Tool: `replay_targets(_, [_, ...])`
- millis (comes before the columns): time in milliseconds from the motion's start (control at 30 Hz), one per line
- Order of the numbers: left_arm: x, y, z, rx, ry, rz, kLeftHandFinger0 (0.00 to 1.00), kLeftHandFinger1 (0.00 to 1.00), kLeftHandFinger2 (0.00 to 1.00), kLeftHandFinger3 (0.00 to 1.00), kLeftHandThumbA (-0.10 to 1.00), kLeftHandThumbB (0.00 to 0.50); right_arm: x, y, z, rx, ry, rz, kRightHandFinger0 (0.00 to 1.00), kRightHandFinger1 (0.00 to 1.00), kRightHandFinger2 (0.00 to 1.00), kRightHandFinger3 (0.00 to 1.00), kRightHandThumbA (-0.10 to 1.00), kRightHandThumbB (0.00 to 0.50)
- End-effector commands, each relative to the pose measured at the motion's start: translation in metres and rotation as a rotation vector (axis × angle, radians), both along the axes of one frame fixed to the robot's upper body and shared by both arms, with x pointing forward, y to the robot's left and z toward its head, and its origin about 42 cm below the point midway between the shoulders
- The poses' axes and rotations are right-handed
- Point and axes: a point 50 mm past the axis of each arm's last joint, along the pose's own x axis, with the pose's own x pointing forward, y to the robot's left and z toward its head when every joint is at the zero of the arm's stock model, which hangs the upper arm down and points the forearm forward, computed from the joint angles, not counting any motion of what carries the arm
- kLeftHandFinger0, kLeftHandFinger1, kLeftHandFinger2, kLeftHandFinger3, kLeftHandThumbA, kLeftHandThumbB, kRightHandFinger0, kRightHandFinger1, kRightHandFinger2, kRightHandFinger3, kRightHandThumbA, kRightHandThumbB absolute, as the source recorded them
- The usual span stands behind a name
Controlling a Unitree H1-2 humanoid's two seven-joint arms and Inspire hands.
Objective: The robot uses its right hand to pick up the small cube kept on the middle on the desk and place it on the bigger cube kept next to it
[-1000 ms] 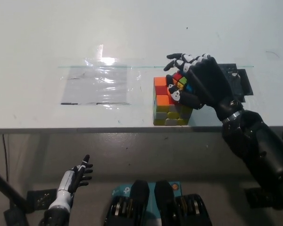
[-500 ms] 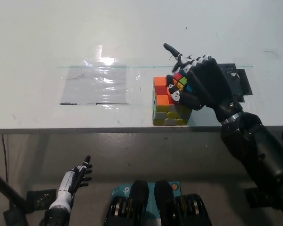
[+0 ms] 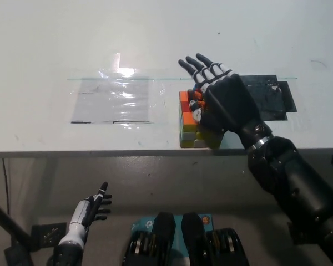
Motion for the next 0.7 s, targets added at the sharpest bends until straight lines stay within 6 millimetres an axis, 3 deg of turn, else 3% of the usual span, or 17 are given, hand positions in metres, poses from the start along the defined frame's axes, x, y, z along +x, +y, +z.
replay_targets(0, [0.0078,0.0036,0.0107,0.014,-0.043,-0.021,0.71,0.65,0.69,0.63,0.89,0.086,0.0,0.0037,-0.003,-0.081,0.016,-0.029,0.74,1.0,1.0,1.0,0.41,0.192])
replay_targets(67, [0.0078,0.0033,0.0117,0.016,-0.039,-0.022,0.7,0.65,0.69,0.61,0.89,0.086,-0.0001,0.0034,-0.0029,-0.088,0.015,-0.031,0.76,1.0,1.0,1.0,0.41,0.192])
replay_targets(133, [0.0075,0.0038,0.011,0.012,-0.036,-0.022,0.68,0.64,0.68,0.61,0.89,0.065,-0.0001,0.0021,-0.004,-0.091,0.014,-0.034,0.89,1.0,1.0,1.0,0.42,0.182])
replay_targets(167, [0.0074,0.0036,0.0109,0.011,-0.039,-0.019,0.65,0.6,0.64,0.58,0.88,0.077,-0.0003,0.0014,-0.0047,-0.093,0.021,-0.037,1.0,1.0,1.0,1.0,0.45,0.181])
replay_targets(300, [0.0075,0.0035,0.0111,0.003,-0.035,-0.015,0.67,0.62,0.67,0.62,0.88,0.076,-0.0013,0.0008,-0.0062,-0.111,0.039,-0.051,1.0,1.0,1.0,1.0,0.48,0.18])
replay_targets(333, [0.0074,0.0031,0.0115,0.002,-0.04,-0.015,0.61,0.58,0.63,0.58,0.87,0.061,-0.0014,0.0007,-0.0062,-0.111,0.035,-0.051,1.0,1.0,1.0,1.0,0.48,0.187])
replay_targets(400, [0.0069,0.001,0.0101,0.018,-0.037,-0.029,0.73,0.68,0.73,0.68,0.91,0.062,-0.0022,-0.0011,-0.005,-0.119,0.035,-0.054,1.0,1.0,1.0,1.0,0.48,0.177])
replay_targets(433, [0.0063,0.0012,0.0099,0.012,-0.042,-0.026,0.66,0.62,0.67,0.62,0.9,0.062,-0.0022,-0.0011,-0.0049,-0.119,0.026,-0.051,1.0,1.0,1.0,1.0,0.48,0.183])
replay_targets(567, [0.0045,0.0009,0.0078,0.008,-0.042,-0.019,0.65,0.59,0.63,0.59,0.88,0.058,-0.0027,-0.001,-0.0055,-0.119,0.018,-0.051,1.0,1.0,1.0,1.0,0.47,0.19])
replay_targets(600, [0.0046,0.0011,0.0067,0.015,-0.031,-0.014,0.73,0.66,0.7,0.66,0.9,0.062,-0.0024,-0.0015,-0.0043,-0.111,0.004,-0.039,1.0,1.0,1.0,1.0,0.46,0.196])
replay_targets(667, [0.0033,0.001,0.0057,0.002,-0.023,-0.012,0.74,0.68,0.73,0.69,0.9,0.081,-0.0039,-0.0006,-0.0029,-0.104,0.006,-0.037,1.0,1.0,1.0,1.0,0.44,0.218])
